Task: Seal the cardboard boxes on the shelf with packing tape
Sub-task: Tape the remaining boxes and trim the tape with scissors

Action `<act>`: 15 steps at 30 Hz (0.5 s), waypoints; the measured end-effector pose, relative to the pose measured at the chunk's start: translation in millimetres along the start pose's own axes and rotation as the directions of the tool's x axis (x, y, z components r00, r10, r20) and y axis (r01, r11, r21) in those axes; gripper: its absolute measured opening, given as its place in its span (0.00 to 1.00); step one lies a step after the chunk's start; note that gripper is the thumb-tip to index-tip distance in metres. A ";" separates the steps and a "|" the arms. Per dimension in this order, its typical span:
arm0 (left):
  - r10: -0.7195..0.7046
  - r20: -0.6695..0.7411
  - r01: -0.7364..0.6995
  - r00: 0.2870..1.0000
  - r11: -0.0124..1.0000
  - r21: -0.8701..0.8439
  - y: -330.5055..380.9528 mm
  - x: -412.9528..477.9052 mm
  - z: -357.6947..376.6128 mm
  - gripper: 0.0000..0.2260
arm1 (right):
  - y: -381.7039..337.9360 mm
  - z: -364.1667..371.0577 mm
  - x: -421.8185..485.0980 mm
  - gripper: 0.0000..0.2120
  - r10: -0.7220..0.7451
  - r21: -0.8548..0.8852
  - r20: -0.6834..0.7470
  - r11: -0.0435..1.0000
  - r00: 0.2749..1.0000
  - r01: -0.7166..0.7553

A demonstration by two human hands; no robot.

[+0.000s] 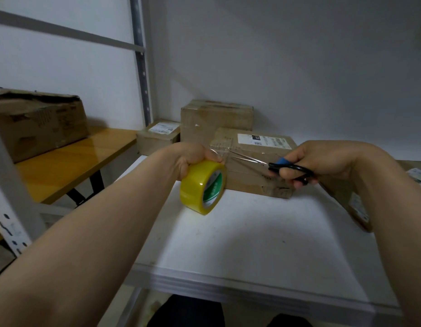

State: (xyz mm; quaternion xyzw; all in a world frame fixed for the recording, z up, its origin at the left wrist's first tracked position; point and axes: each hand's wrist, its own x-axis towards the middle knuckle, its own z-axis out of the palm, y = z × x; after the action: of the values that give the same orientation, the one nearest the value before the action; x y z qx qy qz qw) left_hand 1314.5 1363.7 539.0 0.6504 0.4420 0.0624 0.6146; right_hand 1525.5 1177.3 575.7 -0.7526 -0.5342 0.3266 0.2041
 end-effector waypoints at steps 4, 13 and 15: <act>0.007 0.008 -0.007 1.000 1.000 0.002 0.4 2.2 0.3 0.28 | -11.0 -0.8 8.8 0.20 0.004 -0.005 0.033 1.000 0.999 -0.004; 0.023 0.026 -0.023 0.999 1.000 0.005 0.1 0.6 -1.2 0.27 | -12.5 -3.9 23.8 0.08 0.011 -0.077 -0.003 0.997 1.000 -0.012; 0.029 0.035 -0.029 0.999 1.000 0.001 0.1 0.1 -0.7 0.26 | -12.3 -3.6 24.8 0.08 0.025 -0.075 -0.005 0.997 1.000 -0.026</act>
State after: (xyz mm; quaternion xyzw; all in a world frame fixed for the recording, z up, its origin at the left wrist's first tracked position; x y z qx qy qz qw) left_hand 1314.2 1364.2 539.2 0.6581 0.4220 0.0597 0.6207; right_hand 1525.2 1205.0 579.5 -0.7671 -0.5360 0.3074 0.1727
